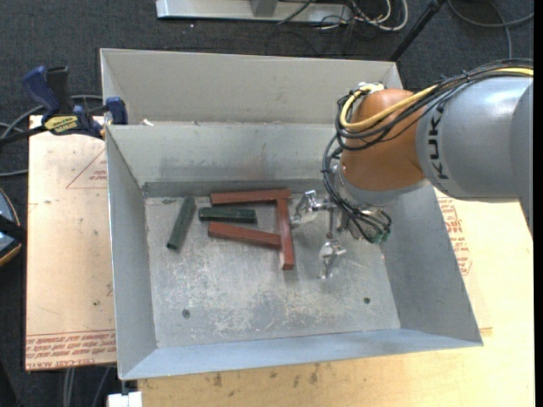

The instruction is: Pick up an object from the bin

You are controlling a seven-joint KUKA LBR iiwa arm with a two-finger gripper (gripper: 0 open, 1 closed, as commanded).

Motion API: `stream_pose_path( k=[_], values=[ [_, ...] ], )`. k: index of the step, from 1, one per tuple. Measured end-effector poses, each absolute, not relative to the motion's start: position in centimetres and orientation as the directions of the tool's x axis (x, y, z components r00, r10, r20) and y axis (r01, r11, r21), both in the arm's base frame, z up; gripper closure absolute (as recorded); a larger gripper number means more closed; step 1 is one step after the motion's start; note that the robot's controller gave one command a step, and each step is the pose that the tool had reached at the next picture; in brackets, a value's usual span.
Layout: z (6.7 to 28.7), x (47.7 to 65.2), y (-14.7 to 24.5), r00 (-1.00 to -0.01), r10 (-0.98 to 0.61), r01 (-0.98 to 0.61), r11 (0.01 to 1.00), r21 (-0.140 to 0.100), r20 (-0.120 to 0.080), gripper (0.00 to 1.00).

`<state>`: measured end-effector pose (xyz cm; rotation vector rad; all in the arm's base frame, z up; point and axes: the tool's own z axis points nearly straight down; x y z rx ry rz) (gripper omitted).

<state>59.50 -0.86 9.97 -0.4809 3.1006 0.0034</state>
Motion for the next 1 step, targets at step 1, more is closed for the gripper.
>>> stream_pose_path(
  k=[1],
  values=[
    [8.59,60.55,0.62,-0.976,-0.218,-0.218,0.976,0.001,-0.001,0.0]
  ],
)
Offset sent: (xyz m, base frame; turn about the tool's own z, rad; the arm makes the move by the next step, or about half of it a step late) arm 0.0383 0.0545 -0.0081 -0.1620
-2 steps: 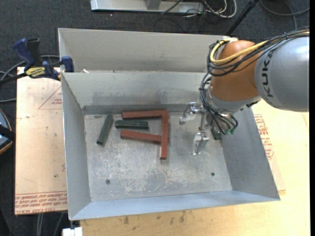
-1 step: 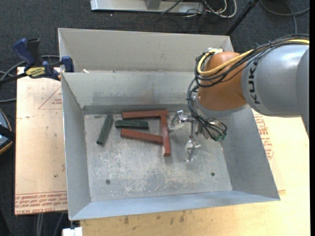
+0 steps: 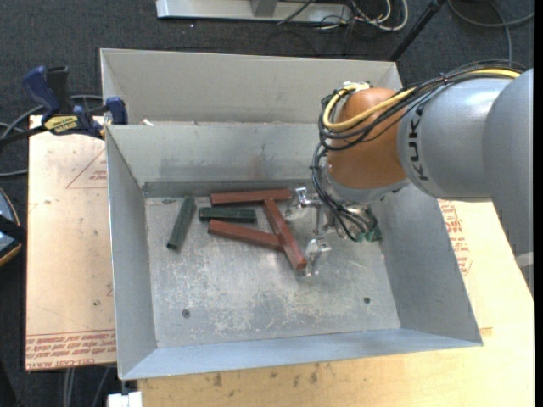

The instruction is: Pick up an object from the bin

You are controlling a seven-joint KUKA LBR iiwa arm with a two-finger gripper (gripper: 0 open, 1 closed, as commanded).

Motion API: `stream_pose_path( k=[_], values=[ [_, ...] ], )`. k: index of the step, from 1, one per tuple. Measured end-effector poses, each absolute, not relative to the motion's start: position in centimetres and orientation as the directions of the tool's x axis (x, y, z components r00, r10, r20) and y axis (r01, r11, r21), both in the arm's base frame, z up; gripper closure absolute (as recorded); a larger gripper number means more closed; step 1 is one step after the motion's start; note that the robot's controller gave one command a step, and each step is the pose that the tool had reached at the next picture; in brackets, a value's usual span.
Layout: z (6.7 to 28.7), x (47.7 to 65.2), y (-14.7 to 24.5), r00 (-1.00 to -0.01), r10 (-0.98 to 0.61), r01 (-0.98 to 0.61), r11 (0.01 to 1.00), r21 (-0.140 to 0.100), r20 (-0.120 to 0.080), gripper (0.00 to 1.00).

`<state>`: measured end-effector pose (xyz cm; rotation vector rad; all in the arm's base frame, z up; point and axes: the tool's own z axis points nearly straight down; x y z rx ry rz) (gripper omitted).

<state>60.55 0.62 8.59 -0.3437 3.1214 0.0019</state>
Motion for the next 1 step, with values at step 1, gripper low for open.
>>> stream_pose_path(
  k=[1],
  values=[
    [9.17,63.39,4.7,-0.893,-0.451,-0.451,0.893,0.001,-0.004,1.0]
  ],
)
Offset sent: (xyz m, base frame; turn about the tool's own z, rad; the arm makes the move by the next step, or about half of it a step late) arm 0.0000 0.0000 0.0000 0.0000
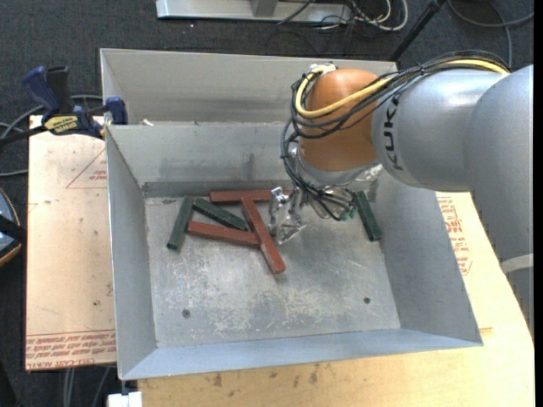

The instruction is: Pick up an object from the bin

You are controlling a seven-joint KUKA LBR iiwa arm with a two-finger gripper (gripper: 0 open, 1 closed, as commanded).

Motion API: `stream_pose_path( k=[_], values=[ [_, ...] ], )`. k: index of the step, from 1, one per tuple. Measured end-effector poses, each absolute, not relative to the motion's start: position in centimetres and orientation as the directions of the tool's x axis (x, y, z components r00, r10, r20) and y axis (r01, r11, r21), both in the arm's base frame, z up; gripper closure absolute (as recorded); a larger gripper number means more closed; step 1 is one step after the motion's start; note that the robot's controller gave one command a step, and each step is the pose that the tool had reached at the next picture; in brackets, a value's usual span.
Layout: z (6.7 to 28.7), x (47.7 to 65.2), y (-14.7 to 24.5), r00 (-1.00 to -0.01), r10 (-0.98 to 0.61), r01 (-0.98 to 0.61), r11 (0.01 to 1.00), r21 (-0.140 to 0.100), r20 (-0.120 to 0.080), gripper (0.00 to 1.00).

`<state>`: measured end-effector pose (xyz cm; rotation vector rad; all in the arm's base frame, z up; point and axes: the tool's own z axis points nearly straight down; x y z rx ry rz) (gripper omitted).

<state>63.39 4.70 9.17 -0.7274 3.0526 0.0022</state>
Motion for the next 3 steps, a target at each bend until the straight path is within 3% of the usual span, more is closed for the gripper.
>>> stream_pose_path(
  k=[1,2,3],
  values=[
    [9.2,63.4,4.7,-0.893,-0.45,-0.45,0.893,0.001,-0.004,0.0],
    [9.2,63.4,4.7,-0.893,-0.45,-0.45,0.893,0.001,-0.004,0.0],
    [8.0,64.2,9.3,-0.919,-0.394,-0.394,0.919,-0.003,-0.016,1.0]
  ],
)
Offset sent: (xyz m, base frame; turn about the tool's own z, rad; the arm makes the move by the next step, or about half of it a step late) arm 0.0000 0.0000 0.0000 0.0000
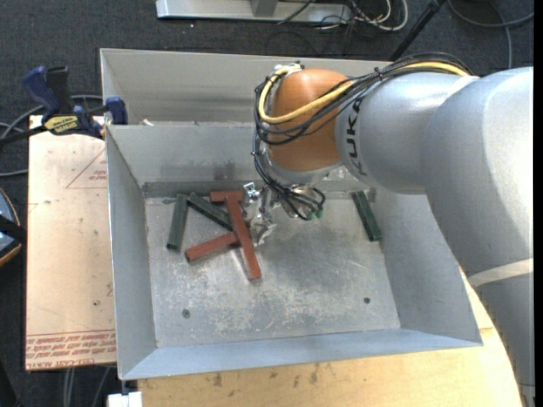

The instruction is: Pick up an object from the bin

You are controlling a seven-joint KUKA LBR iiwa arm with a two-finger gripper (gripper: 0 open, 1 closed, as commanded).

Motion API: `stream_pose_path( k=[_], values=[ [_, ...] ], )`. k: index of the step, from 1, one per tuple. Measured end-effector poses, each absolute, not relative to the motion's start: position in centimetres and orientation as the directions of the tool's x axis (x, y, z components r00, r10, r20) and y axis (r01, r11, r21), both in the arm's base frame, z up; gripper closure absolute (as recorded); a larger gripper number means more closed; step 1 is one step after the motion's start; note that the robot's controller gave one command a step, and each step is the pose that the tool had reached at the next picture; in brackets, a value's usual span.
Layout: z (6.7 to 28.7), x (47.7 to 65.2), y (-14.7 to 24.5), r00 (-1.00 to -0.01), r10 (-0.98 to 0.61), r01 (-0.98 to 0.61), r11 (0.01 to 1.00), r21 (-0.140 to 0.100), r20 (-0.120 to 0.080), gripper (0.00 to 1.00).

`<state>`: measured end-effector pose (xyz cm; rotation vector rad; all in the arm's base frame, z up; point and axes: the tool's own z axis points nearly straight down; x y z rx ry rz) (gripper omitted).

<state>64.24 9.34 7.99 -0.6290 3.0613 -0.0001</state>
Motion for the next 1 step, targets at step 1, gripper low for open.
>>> stream_pose_path(
  k=[1],
  values=[
    [7.98,64.24,9.33,-0.919,-0.394,-0.394,0.919,-0.003,-0.016,1.0]
  ],
)
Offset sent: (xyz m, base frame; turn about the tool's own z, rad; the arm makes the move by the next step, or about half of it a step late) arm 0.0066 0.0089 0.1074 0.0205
